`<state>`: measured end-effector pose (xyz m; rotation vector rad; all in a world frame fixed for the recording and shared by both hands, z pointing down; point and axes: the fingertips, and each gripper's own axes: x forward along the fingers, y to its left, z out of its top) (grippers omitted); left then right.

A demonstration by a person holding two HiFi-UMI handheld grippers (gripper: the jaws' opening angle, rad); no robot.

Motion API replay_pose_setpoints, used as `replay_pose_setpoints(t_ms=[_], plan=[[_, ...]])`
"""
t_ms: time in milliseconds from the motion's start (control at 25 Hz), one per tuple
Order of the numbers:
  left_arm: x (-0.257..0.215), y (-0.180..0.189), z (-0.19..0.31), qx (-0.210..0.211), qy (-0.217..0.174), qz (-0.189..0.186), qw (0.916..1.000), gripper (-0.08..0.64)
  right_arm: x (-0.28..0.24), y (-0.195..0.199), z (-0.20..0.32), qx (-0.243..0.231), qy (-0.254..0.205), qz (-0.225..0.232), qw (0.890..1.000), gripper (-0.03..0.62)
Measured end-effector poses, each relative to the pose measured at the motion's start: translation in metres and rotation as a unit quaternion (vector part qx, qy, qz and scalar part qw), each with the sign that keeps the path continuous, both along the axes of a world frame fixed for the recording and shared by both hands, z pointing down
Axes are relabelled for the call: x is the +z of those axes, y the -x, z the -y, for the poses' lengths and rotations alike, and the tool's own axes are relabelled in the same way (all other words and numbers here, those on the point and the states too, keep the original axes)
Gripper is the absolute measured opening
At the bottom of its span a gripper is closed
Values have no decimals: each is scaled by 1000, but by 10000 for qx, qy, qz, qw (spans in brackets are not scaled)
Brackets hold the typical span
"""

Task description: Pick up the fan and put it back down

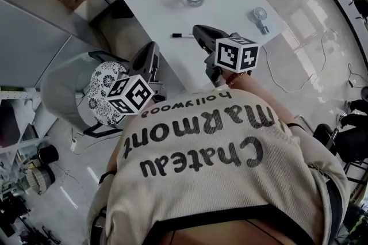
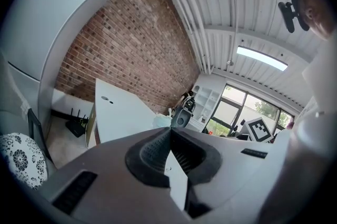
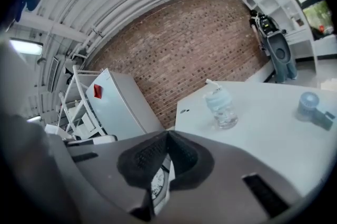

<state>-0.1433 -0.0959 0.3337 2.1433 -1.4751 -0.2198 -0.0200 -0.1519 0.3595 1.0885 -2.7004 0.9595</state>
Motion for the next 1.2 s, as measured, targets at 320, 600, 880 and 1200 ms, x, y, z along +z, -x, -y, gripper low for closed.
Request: replay_pose_setpoints(t_ms=[320, 600, 880, 1200], plan=[[6, 17, -12, 243, -48, 8, 9997, 0, 15, 9, -22, 198, 6, -382, 9991, 3], [20, 14, -20, 385, 28, -71, 9992, 0, 28, -2, -42, 335, 81, -706, 9969, 3], [28, 6, -24, 563, 160, -65, 9983, 0, 36, -10, -50, 400, 183, -858, 9953, 3], [36, 10, -19, 499, 192, -47, 9986, 0, 50, -9, -52, 309, 285, -857, 9954, 3]])
